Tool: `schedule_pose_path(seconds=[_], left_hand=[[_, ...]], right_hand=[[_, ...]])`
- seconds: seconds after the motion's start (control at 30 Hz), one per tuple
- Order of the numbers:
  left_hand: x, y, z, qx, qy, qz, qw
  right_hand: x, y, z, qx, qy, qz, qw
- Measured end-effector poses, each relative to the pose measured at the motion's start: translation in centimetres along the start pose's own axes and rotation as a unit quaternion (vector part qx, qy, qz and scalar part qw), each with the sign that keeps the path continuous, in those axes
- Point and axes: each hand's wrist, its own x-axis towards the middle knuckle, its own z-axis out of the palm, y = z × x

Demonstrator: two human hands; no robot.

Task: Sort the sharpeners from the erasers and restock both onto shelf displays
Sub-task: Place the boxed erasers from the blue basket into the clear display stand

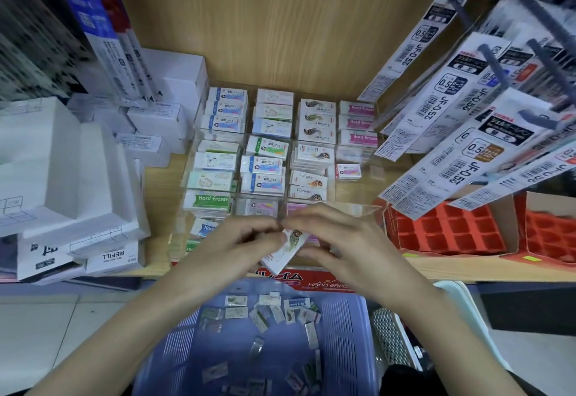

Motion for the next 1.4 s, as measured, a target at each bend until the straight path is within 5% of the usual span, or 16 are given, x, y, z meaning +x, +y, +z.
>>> schedule_pose_path(seconds=[0.07,0.17,0.3,0.67,0.87,1.03,1.17,1.4], left_hand=[[-0.1,0.3,0.1,-0.022,0.03,0.004,0.999],[0.2,0.1,-0.5,-0.104,0.101,-0.016,0.989],[0.8,-0.3,-1.2,-0.188,0.143,-0.039,0.971],[0.4,-0.3,-1.7,-0.338,0.166,-0.024,0.926],[-0.1,0.3,-1.6,-0.27,0.15,-0.007,0.951],[-0.3,0.4,-1.1,-0.241,0.157,0.014,0.958],[-0.3,-0.1,-0.4,-0.209,0.168,0.044,0.962],[-0.6,0.1,0.3,-0.194,0.151,0.065,0.967]], right_hand=[[0.1,0.2,-0.3,-0.031,0.029,0.031,0.999],[1.4,1.1,-1.3,-0.07,0.101,0.201,0.972],[4.3,3.1,-1.7,-0.132,0.063,0.308,0.94],[6.4,3.1,-0.1,-0.213,0.005,0.283,0.935],[5.8,2.4,-0.3,-0.238,0.005,0.262,0.935],[2.7,-1.8,-1.0,-0.079,0.059,0.236,0.967],[1.1,-4.5,0.5,0.148,0.023,0.257,0.955],[2.1,-5.2,1.4,0.212,0.078,0.254,0.94]])
